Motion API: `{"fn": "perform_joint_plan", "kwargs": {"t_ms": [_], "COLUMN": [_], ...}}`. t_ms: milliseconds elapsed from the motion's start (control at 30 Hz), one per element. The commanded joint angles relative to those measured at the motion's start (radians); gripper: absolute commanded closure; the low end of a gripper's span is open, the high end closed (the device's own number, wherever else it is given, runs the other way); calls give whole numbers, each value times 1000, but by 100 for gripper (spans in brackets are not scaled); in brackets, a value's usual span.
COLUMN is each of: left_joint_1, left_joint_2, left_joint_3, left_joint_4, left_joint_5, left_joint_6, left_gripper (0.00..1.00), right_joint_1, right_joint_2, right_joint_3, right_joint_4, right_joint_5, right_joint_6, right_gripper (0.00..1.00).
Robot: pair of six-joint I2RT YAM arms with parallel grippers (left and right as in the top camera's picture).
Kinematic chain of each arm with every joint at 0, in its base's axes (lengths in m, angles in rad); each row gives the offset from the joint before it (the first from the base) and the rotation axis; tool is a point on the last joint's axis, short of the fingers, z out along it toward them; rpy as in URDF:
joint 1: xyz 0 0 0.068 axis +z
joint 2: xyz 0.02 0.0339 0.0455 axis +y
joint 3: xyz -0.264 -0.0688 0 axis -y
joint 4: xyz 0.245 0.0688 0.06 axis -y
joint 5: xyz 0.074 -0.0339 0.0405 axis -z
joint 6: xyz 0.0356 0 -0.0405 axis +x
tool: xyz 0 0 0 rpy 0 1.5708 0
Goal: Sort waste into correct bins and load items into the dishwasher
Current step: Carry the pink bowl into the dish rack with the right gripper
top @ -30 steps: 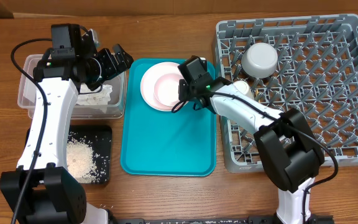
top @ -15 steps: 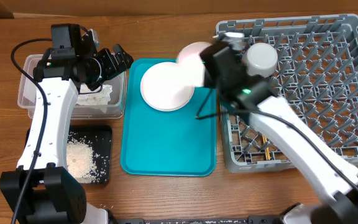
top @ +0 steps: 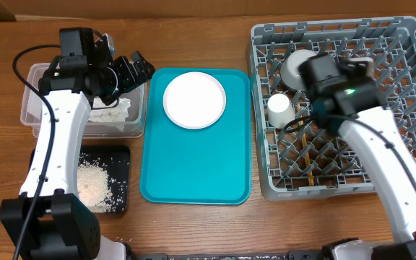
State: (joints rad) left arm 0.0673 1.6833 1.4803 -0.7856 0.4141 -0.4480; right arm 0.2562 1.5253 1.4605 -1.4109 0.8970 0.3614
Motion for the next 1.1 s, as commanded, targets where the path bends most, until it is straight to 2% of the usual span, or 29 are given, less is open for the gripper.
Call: {"fn": "perform_joint_plan", "kwargs": {"t_ms": [0, 100, 300, 500, 633, 867, 967, 1067], "left_joint_1": [-3, -4, -4, -4, -4, -4, -4, -4], "left_joint_2": [-8, -8, -8, -8, -8, -8, -8, -8], "left_joint_3": [26, 26, 26, 26, 26, 26, 26, 26], "left_joint_4": [0, 0, 0, 0, 0, 0, 0, 0], "left_joint_5": [-7, -7, -7, -7, -7, -7, -7, -7], "left_joint_6": [7, 7, 7, 7, 7, 7, 7, 7], "left_gripper": [0, 0, 0, 0, 0, 0, 0, 0], "right_joint_1": [-97, -147, -201, -203, -203, -202, -196, -194], "right_joint_2": [-10, -6, 25, 59, 90, 158, 173, 173], "right_joint_3": [11, 11, -2, -46, -68, -69, -69, -68], "right_joint_4": [-17, -24, -77, -76, -61, -34, -3, 29], "right_joint_5": [11, -37, -88, -98, -200, -200, -200, -200], "right_joint_6": [-3, -5, -109, -114, -239, -285, -289, -292], "right_gripper": [96, 96, 96, 96, 96, 96, 86, 69]}}
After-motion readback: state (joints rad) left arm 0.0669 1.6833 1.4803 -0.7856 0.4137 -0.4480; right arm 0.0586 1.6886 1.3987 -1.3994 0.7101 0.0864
